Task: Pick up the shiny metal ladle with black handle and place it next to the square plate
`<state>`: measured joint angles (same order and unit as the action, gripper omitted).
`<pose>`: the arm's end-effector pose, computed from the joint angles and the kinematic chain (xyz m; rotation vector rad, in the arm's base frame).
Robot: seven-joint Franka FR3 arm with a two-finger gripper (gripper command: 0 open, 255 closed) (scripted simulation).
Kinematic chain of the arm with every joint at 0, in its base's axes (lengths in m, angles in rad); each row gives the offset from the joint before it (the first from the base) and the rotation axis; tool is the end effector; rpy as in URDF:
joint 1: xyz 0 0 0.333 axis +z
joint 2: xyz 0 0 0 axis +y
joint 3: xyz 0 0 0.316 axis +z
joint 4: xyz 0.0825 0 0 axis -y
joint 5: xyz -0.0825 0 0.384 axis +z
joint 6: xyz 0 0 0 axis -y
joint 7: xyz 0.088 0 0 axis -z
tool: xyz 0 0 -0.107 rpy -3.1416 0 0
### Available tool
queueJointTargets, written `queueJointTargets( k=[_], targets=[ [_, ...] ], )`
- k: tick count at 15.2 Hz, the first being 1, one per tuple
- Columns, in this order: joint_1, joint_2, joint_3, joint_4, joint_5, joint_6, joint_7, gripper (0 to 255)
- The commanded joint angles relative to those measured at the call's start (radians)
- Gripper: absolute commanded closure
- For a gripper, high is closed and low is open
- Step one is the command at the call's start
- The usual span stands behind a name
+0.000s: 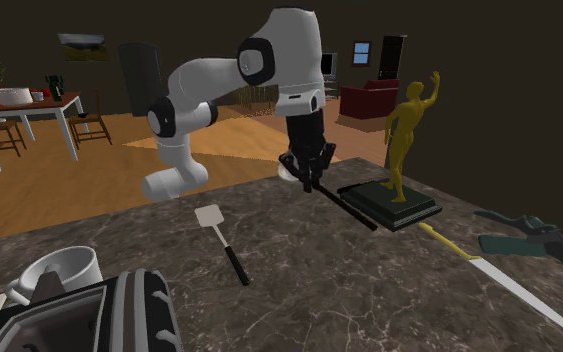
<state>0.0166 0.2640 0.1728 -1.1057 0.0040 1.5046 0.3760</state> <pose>0.6145 0.0986 0.6819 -3.0365 0.2971 -0.1831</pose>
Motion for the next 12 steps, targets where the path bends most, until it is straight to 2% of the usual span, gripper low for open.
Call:
queueJointTargets(
  k=[1, 6, 12],
  targets=[
    [-0.029, -0.064, -0.010, -0.083, 0.017, 0.017, -0.033, 255],
    [-0.100, -0.221, -0.054, -0.285, 0.059, 0.059, -0.142, 255],
    [-0.166, -0.360, -0.124, -0.448, 0.086, 0.073, -0.277, 255]
  ],
)
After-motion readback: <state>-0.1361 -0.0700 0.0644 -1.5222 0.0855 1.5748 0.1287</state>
